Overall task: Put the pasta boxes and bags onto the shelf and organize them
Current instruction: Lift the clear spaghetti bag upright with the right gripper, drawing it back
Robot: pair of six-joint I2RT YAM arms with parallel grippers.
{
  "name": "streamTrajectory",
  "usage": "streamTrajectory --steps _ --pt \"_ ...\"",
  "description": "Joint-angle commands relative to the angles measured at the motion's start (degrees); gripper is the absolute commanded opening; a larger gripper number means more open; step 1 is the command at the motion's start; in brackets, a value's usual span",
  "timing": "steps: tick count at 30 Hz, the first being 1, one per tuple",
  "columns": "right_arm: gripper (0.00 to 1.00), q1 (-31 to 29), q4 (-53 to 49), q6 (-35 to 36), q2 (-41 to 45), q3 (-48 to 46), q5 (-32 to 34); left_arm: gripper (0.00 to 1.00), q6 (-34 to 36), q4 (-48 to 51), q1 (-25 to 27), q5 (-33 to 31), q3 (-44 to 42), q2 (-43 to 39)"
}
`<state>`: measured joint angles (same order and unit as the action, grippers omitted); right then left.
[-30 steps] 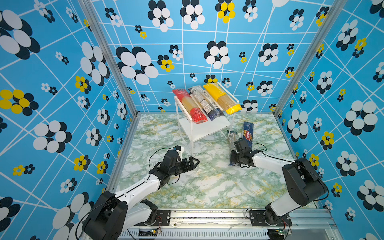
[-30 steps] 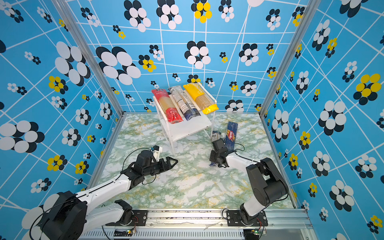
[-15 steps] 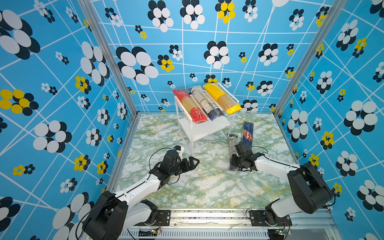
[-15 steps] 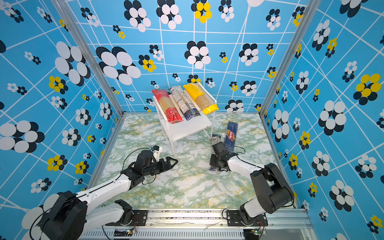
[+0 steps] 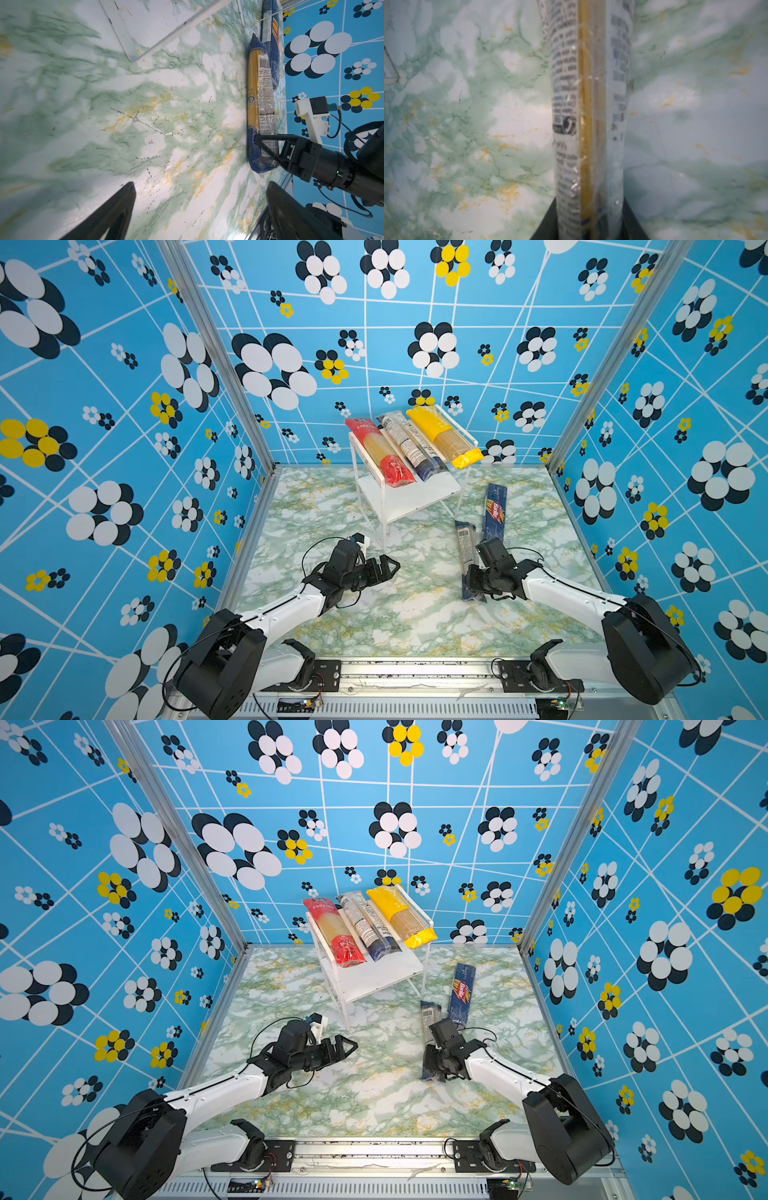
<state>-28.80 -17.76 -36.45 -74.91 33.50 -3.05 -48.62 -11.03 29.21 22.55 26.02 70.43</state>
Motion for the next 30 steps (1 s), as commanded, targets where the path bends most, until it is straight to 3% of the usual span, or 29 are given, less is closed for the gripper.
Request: streamTrajectory --steps 1,12,30 --pt "0.0 -0.69 -8.05 -0.64 1.58 -3.09 -4.1 0.99 0.19 -2.17 -0.56 1.08 1.47 1.07" --pt "0.0 -1.18 -7.68 4.37 8.46 -4.43 -5.39 0.99 0.19 -3.32 -0.56 1.83 1.4 1.92" --pt "0.0 -1.35 -18.43 10.72 18.64 1.93 -2.51 0.99 0.46 -2.95 -0.56 1.89 1.42 1.44"
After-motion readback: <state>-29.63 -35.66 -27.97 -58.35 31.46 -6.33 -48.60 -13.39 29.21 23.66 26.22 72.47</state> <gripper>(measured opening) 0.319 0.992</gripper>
